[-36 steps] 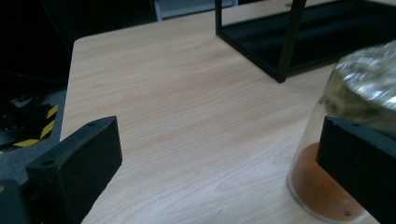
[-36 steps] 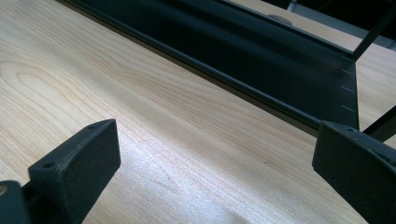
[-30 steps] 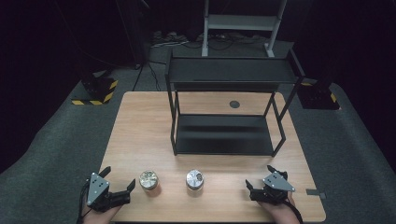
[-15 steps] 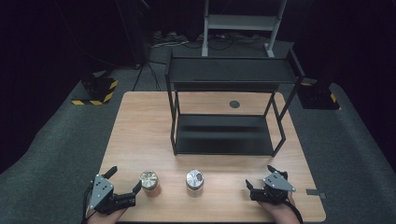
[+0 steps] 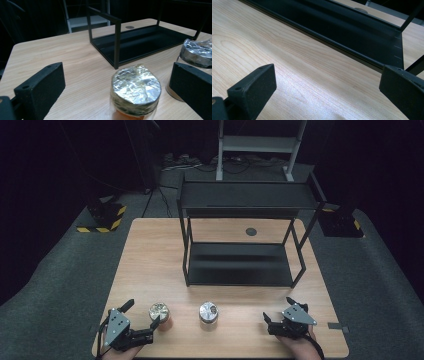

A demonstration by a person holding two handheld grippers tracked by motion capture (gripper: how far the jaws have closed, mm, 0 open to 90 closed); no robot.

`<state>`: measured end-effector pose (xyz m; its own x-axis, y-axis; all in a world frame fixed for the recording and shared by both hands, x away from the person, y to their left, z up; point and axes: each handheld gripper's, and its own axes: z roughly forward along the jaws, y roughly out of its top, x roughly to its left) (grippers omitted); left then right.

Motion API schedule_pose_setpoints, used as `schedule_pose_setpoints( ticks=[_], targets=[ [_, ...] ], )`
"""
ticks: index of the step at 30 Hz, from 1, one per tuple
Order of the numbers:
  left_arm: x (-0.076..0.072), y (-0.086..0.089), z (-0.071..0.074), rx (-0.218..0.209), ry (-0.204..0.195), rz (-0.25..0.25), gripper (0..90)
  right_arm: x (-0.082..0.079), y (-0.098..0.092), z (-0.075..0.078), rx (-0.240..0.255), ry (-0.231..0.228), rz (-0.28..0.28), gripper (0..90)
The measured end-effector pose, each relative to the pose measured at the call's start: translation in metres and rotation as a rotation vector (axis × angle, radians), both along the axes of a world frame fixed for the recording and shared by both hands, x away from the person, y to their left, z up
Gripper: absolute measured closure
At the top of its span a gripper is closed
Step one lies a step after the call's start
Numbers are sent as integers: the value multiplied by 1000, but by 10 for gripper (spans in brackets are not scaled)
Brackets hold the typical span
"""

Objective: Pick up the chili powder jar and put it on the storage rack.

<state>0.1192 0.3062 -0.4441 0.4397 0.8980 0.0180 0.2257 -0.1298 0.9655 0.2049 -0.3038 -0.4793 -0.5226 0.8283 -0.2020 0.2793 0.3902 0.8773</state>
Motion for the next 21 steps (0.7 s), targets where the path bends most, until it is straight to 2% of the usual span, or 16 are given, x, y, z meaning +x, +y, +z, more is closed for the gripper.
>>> schedule_pose_setpoints(
  ticks=[5,9,12,21],
  targets=[
    [2,-5,-3,3,1,-11,4,0,0,0,0,2,-1,0],
    [5,-10,-6,-11,7,-12,4,1,1,1,-5,7,-4,1],
    [6,-13,-8,-3,9,-17,4,0,1,0,-4,2,-2,1],
    [11,-15,-14,-8,35,-17,4,0,1,1,-6,3,-4,0]
  ],
)
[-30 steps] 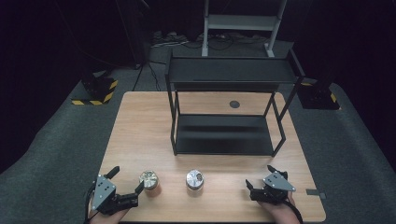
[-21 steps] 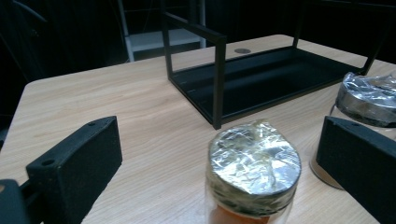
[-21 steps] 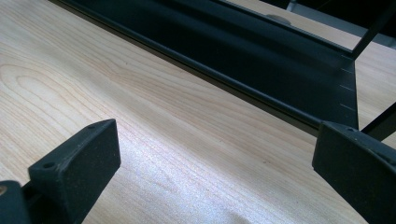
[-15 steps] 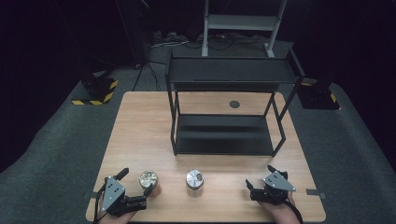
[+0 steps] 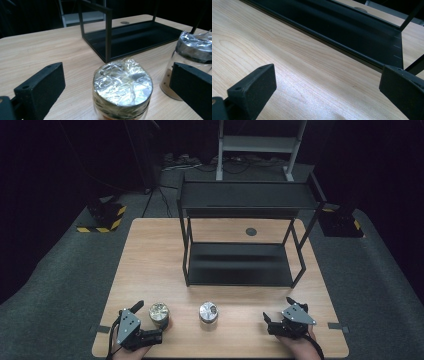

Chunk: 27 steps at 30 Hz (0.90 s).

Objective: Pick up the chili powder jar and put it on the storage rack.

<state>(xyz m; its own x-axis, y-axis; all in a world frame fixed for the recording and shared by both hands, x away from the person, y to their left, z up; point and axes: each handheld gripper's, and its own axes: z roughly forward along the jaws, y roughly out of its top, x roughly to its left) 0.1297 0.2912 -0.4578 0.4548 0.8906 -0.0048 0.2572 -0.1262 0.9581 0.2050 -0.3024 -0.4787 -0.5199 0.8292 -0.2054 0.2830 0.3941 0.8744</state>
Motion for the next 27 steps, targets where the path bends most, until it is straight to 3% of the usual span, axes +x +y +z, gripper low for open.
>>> schedule_pose_setpoints(
  ticks=[14,19,24,27],
  targets=[
    [8,-6,-8,15,32,-13,43,0,-1,0,5,-2,3,1],
    [5,-7,-16,18,7,-12,126,0,-2,0,9,1,2,1],
    [5,-3,-20,0,7,-20,230,0,-2,0,11,1,3,1],
    [5,-2,-20,11,1,-34,285,0,-2,0,12,1,2,1]
  ],
)
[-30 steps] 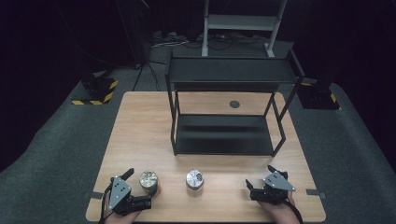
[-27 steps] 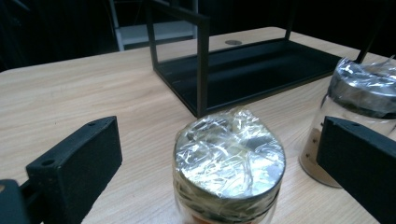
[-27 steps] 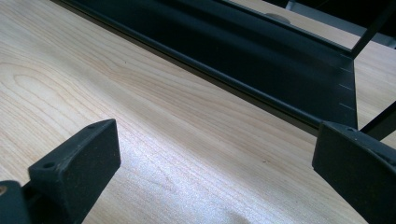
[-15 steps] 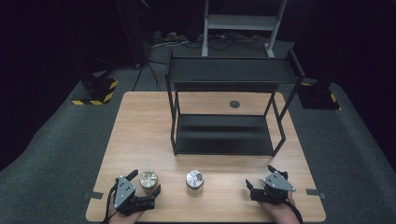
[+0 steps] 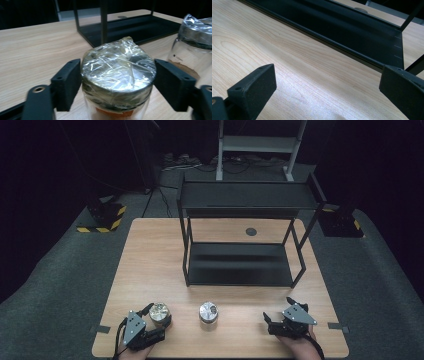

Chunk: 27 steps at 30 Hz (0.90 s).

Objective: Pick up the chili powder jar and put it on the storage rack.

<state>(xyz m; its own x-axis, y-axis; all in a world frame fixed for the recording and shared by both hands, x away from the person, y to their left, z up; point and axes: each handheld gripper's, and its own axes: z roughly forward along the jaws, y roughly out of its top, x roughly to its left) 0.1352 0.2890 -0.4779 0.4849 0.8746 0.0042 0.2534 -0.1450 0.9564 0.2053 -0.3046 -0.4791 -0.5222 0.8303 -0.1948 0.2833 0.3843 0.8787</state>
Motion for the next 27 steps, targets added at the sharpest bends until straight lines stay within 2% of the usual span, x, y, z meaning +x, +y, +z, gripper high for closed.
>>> schedule_pose_setpoints(
  ticks=[5,22,27],
  targets=[
    [-3,0,-3,-15,-7,17,328,1,0,1,2,7,-4,1],
    [-4,1,-1,-29,-1,23,343,2,0,1,4,12,-2,1],
    [-6,1,1,-36,-10,35,343,2,0,2,-3,15,3,1]
  ],
)
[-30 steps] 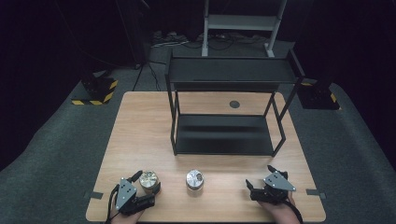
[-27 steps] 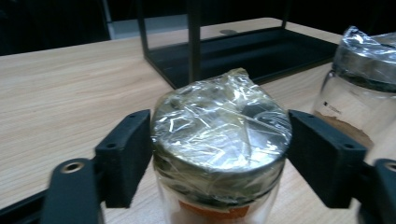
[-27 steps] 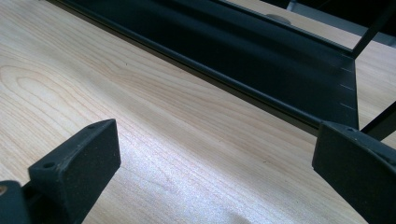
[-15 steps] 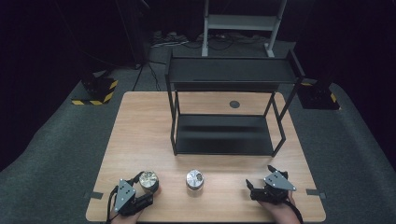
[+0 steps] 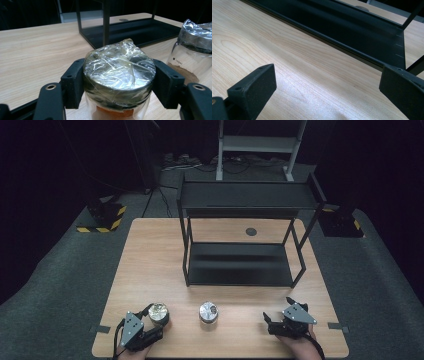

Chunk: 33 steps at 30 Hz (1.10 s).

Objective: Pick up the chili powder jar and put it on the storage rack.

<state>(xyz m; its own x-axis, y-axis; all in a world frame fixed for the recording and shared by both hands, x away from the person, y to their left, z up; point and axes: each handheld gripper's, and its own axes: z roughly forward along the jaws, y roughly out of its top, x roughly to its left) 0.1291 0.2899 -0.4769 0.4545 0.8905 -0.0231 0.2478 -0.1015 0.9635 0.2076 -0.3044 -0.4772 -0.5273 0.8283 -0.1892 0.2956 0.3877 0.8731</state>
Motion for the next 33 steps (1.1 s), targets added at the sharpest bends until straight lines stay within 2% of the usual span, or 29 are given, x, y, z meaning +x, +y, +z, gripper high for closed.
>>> schedule_pose_setpoints(
  ticks=[6,9,18,27,33],
  targets=[
    [0,1,7,-5,-8,-5,344,1,0,1,1,5,-1,1],
    [1,-3,15,33,-28,-11,344,1,-1,1,4,8,-1,1],
    [9,-6,37,-18,-39,-26,343,1,-3,1,14,10,0,1],
    [21,-16,60,3,-76,-24,344,2,-3,1,7,13,11,1],
    [33,-20,69,-8,-86,-27,344,2,-4,2,12,18,8,1]
  ],
)
